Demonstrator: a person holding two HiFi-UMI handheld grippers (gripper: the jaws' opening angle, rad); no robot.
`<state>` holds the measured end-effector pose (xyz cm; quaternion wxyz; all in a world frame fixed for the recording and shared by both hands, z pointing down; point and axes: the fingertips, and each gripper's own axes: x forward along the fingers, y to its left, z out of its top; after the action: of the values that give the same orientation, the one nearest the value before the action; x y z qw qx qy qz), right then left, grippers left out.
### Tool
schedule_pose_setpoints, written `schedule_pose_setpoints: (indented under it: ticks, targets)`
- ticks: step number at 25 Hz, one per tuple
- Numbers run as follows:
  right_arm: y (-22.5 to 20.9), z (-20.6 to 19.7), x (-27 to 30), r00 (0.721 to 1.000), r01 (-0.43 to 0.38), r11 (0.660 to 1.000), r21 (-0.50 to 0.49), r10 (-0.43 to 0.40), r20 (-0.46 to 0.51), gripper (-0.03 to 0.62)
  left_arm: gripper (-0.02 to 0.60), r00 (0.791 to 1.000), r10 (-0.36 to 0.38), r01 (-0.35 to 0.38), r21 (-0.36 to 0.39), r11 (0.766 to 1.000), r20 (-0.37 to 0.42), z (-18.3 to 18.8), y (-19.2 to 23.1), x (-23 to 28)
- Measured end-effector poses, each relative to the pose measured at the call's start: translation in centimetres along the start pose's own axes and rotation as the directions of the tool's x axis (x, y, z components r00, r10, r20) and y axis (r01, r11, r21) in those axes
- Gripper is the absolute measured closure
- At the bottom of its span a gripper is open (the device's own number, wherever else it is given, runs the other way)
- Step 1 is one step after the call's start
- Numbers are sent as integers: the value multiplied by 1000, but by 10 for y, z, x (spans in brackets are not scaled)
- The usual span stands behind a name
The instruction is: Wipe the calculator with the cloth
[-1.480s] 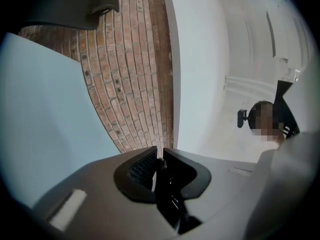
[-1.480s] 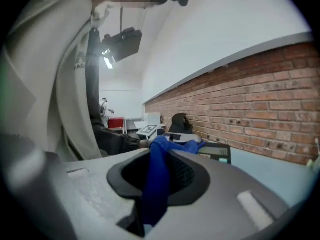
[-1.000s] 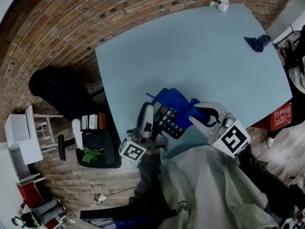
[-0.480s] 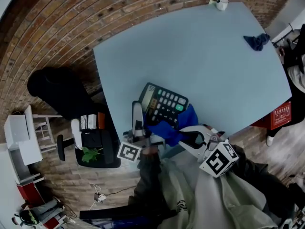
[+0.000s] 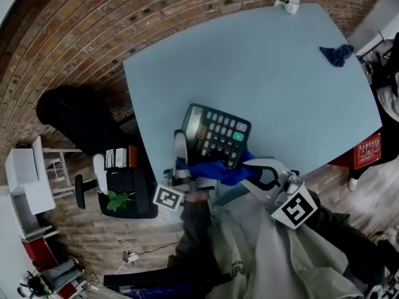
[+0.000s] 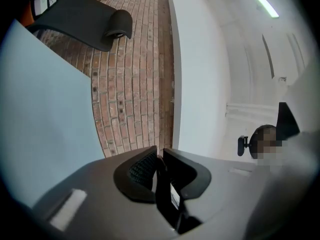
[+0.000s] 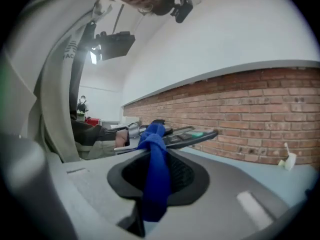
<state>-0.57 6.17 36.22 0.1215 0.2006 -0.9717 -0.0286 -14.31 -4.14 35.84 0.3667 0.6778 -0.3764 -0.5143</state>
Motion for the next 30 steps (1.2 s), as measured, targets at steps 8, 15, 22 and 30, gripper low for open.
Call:
schedule_pose_setpoints:
  ticks: [8,15,22,30]
  targets:
    - [-67,10,-25,974,214,974,73,-219,59,516,545,999,-32,32,-23,999,-21,-1,-5,0]
    - [-84,32,-22,951,256,958,131,-274,146,519,546,1000,-14,15,-36,999,10,5,2,-8]
    - [6,7,0,999,-19,998,61,18,30,519,546,999,-53,54,-48,997,9,7,-3,-5]
    - [-77,26,-33,961,189,962,196,-222,164,519,546,990,-133,129,-84,988,-39,10,-15,-10]
